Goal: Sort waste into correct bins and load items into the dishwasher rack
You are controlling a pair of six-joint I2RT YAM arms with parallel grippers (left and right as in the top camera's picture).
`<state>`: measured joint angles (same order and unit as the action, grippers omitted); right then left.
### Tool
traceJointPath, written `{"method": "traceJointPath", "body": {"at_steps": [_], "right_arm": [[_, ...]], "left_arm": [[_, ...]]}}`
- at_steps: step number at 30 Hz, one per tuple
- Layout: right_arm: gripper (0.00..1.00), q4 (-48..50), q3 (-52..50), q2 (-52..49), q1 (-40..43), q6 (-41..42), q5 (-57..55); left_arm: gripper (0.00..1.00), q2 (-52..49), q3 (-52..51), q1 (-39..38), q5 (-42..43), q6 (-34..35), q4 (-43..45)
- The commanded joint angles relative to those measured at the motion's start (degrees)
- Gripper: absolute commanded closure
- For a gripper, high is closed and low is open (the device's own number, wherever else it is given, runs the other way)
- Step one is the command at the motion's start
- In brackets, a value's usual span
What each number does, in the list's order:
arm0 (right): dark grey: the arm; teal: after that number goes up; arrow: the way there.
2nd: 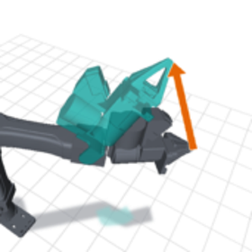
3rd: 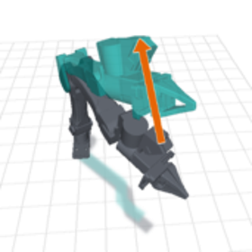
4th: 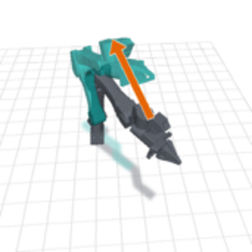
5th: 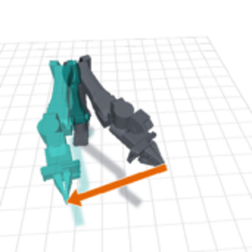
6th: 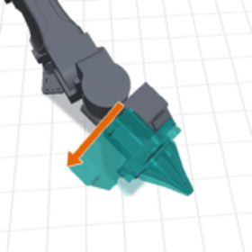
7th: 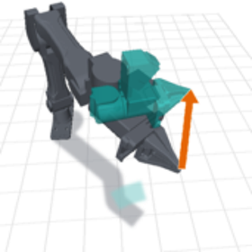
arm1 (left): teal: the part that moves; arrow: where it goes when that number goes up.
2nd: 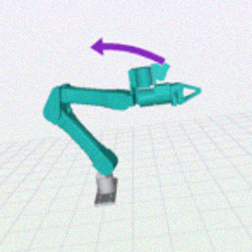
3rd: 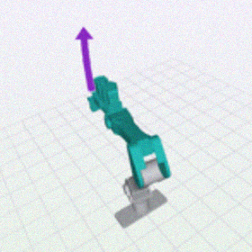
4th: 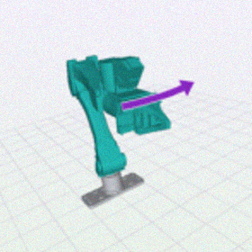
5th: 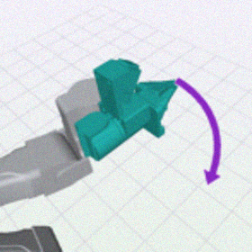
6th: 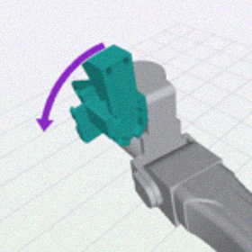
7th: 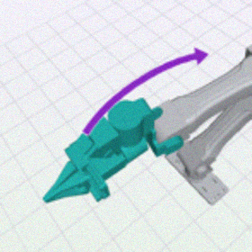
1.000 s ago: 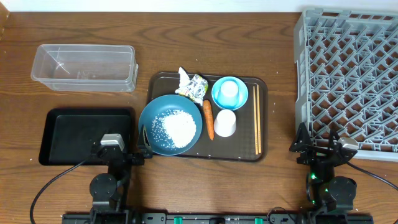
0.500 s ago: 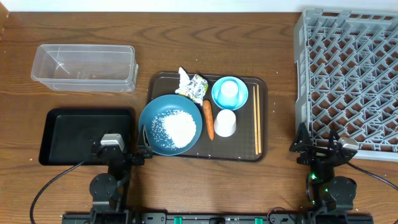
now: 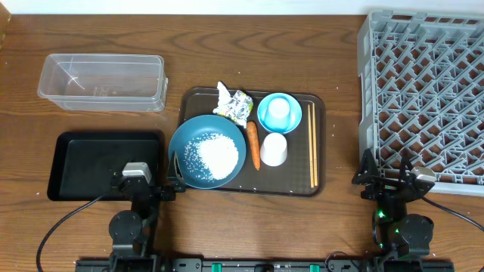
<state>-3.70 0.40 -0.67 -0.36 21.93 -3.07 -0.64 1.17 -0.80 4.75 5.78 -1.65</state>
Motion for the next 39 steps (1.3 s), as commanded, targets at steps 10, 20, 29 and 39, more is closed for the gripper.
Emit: {"method": "traceJointPath", "body": {"at_steps": [10,20,29,39], "right_arm": [[0.01,-0.2,-0.09,0.39,-0.46,0.31,-0.76],[0.01,-0.2,-0.09,0.39,-0.46,0.31,-0.76],[0.01,-0.2,-0.09,0.39,-0.46,0.31,-0.76],[0.01,-0.2,-0.09,0.39,-0.46,0.31,-0.76]], "left_arm": [[0.0,0.37,-0.94,0.2,15.78,23.32,0.09],[0.01,-0.44,2.49,0.2,18.82,30.08,-0.85],[0.01,-18.75,24.5,0.07,18.88,17.18,-19.43],[0.01,-52.83,55.19,-8.7,24.04,8.02,-43.91]]}}
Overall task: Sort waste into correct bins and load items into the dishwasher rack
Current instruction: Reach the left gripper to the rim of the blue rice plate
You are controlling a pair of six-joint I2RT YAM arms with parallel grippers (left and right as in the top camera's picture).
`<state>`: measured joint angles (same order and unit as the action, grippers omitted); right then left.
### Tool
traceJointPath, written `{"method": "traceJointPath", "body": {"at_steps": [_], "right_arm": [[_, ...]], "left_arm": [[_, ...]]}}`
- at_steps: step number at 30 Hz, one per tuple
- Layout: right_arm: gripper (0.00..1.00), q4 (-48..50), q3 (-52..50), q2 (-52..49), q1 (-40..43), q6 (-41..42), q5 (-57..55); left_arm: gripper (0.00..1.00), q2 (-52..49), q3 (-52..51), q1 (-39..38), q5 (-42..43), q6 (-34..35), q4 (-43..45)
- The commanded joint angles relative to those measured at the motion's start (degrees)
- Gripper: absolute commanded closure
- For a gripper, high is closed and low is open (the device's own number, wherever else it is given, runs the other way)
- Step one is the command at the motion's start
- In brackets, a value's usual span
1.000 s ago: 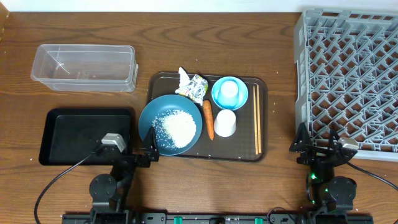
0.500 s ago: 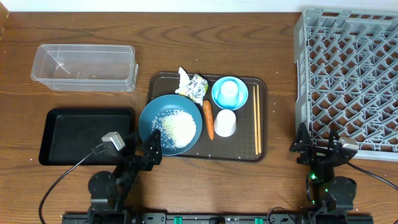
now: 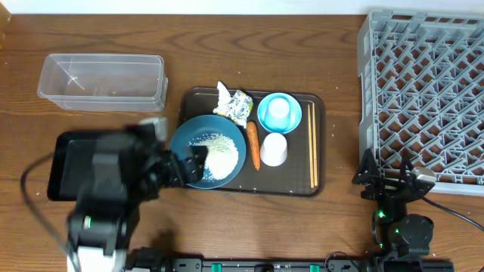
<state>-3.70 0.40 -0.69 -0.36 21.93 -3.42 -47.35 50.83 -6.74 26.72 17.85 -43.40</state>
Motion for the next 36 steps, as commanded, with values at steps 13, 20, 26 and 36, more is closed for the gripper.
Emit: {"method": "traceJointPath", "body": {"at_steps": [13,20,26,36], "right_arm": [[0.01,-0.2,-0.09,0.42,-0.46,0.31,-0.42],[0.01,-0.2,-0.09,0.42,-0.46,0.31,-0.42],[0.01,-0.2,-0.09,0.42,-0.46,0.28,-0.42],[0.01,-0.2,-0.09,0.42,-0.46,0.28,-0.42]], "left_arm": [[0.01,-19.34,8.17,-18.27,-12.15,-3.65,-2.21],[0.01,-24.44,8.17,-28.22,-25.07,-3.67,-0.35],[0.01,-28.55,8.17,-30.38,-23.56,-3.63,2.36],[0.01,-37.07,8.17,-31.28,-24.85,-4.74,3.48]]}}
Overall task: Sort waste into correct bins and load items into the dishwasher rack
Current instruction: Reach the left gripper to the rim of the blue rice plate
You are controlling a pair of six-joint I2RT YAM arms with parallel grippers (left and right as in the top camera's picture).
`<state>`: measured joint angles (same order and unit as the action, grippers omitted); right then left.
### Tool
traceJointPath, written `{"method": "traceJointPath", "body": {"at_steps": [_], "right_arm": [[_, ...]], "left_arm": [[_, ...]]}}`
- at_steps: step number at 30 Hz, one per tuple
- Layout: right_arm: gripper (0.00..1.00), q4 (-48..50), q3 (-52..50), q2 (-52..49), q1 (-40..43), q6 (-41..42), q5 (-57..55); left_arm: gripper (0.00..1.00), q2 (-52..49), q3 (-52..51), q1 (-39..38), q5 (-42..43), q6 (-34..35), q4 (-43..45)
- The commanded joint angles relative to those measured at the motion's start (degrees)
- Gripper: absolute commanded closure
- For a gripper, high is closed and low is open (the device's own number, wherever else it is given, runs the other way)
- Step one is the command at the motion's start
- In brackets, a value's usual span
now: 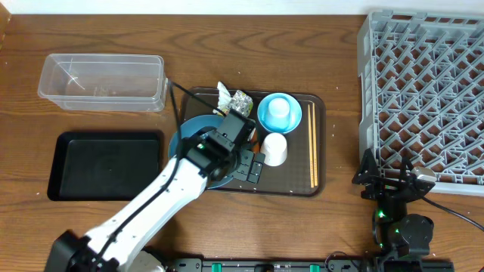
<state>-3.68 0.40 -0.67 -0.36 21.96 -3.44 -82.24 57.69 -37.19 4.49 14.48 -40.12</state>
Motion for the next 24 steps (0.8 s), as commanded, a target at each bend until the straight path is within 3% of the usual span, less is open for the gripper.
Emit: {"method": "traceJointPath", "body": {"at_steps": [1,8,15,24], "right_arm": [[0.01,-0.22,-0.09,0.39,-0.46,0.26,-0.39],[0.01,-0.22,-0.09,0.39,-0.46,0.26,-0.39],[0.01,-0.22,-0.09,0.39,-0.46,0.28,-0.39],[0.01,-0.22,-0.09,0.39,-0.46,0.26,-0.39]], "left_arm": [[0.01,-3.15,1.31,-1.27,-3.8,-1.33,0.39],[0.01,-9.51,1.31,-3.13,-15.91,3.63,2.05],[0.0,-12.72,1.29,-3.15,-15.87,3.61,4.22],[0.11,-15.67,1.27,-3.15,-15.89,3.61,5.53]]}}
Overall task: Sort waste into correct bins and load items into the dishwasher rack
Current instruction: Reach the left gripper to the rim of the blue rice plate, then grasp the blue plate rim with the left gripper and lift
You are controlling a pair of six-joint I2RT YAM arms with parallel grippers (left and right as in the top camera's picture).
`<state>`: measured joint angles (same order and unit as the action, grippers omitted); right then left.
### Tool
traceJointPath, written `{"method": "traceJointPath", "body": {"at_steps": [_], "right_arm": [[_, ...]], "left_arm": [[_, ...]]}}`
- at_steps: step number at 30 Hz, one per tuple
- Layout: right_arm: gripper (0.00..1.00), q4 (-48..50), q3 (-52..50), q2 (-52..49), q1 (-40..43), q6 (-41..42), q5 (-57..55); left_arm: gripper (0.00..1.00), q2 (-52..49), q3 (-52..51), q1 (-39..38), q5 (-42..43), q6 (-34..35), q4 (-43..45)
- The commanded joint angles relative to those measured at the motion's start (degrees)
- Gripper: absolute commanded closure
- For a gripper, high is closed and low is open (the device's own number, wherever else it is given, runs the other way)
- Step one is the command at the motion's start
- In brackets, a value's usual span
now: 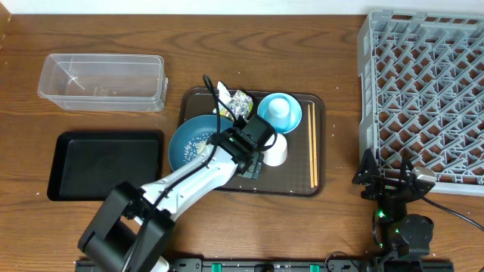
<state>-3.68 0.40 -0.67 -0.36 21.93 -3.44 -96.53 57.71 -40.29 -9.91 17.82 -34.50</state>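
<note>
On the brown tray (198,95) lie a blue plate of rice (189,145), a crumpled foil wrapper (237,103), a blue bowl (280,112) with a white cup inside, a second white cup (277,151) and wooden chopsticks (312,143). My left gripper (254,165) reaches in from the lower left and hangs low between the plate and the white cup, its fingers looking spread. The carrot is hidden beneath it. My right gripper (378,181) rests at the front right, its jaws unclear.
A clear plastic bin (102,79) stands at the back left and a black bin (106,165) in front of it. The grey dishwasher rack (423,91) fills the right side, just behind the right arm.
My left gripper has shifted slightly right and back over the tray, now covering the carrot entirely. More of the blue plate shows. The right arm is unchanged.
Both arms first rested at the front edge, with the carrot plain between plate and cup. The left arm then rose near the black bin, then stretched over the plate, and now its gripper sits over the carrot's spot.
</note>
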Motion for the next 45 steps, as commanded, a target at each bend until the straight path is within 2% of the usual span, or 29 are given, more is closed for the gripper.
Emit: {"method": "traceJointPath", "body": {"at_steps": [1,6,14,21,42,45], "right_arm": [[0.01,-0.22,-0.09,0.39,-0.46,0.31,-0.39],[0.01,-0.22,-0.09,0.39,-0.46,0.28,-0.39],[0.01,-0.22,-0.09,0.39,-0.46,0.28,-0.39],[0.01,-0.22,-0.09,0.39,-0.46,0.31,-0.39],[0.01,-0.22,-0.09,0.39,-0.46,0.28,-0.39],[0.01,-0.22,-0.09,0.39,-0.46,0.28,-0.39]], "left_arm": [[0.12,-1.77,1.22,-0.07,-1.49,0.26,-0.11],[0.18,-2.49,1.22,-0.2,-1.51,0.26,-0.02],[0.35,-2.49,1.22,-0.2,-1.49,0.26,0.22],[0.4,-2.49,1.22,-1.4,-1.51,0.22,0.42],[0.46,-2.49,-1.79,-3.39,-4.52,0.48,2.95],[0.5,-2.49,-1.9,-3.39,-4.52,0.46,2.97]]}}
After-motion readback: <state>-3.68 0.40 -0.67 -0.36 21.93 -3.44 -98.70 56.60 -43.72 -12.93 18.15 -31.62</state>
